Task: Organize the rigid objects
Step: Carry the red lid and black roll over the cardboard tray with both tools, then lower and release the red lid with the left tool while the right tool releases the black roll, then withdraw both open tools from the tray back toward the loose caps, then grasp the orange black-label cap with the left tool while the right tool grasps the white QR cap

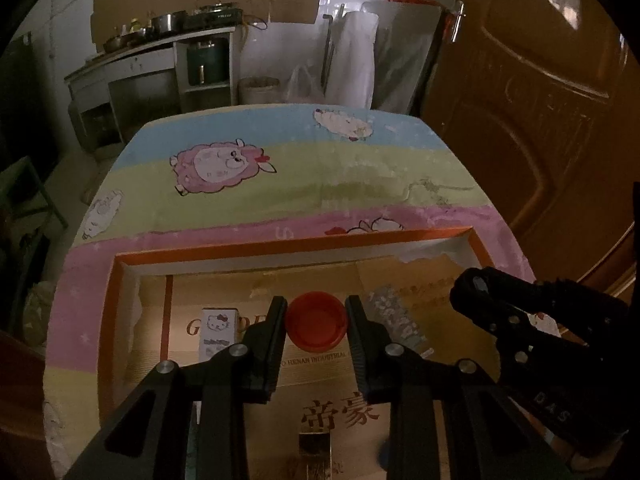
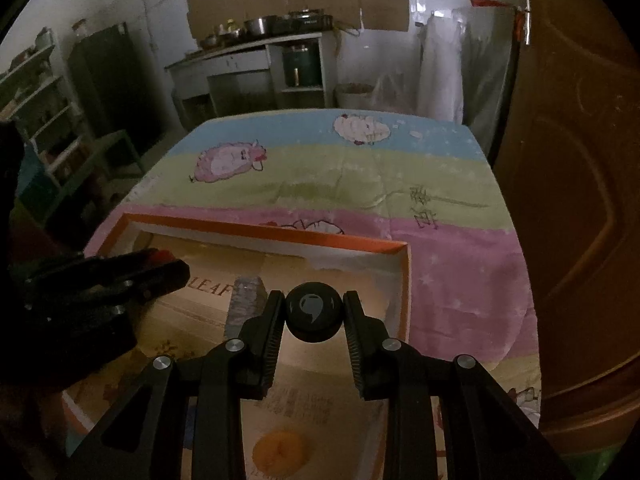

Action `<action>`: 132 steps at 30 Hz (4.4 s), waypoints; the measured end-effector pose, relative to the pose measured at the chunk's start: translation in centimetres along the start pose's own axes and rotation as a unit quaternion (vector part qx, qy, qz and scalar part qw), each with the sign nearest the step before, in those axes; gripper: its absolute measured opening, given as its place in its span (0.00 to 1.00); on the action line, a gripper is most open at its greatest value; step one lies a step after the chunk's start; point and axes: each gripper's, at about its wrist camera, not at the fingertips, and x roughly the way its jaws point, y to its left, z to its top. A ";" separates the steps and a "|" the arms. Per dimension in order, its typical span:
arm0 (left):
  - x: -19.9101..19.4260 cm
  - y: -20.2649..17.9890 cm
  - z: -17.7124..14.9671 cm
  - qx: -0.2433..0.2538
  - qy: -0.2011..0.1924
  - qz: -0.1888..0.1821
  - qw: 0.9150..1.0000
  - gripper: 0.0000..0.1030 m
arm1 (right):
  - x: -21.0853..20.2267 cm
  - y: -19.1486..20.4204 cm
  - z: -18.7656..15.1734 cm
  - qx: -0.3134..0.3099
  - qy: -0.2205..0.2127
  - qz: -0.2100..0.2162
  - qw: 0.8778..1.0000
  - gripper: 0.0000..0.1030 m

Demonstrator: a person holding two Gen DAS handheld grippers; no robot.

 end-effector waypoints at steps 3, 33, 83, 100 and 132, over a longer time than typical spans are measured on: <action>0.6 0.1 -0.2 0.000 0.005 0.002 1.000 0.29 | 0.5 0.1 -0.1 -0.002 0.006 -0.002 1.000 0.30; 3.2 -0.2 -0.9 0.018 0.040 0.010 0.999 0.29 | 3.5 0.0 -0.8 -0.013 0.071 -0.001 0.997 0.30; -7.7 0.7 -3.1 -0.004 -0.037 -0.001 0.999 0.40 | -5.6 2.5 -2.4 -0.001 0.016 0.011 1.000 0.55; -12.6 2.3 -7.6 -0.030 -0.047 -0.013 0.998 0.40 | -9.9 5.7 -6.5 -0.003 0.018 0.019 1.000 0.58; -12.1 4.3 -18.0 -0.041 -0.034 -0.049 0.997 0.40 | -7.6 11.2 -15.6 -0.019 0.015 0.005 1.000 0.58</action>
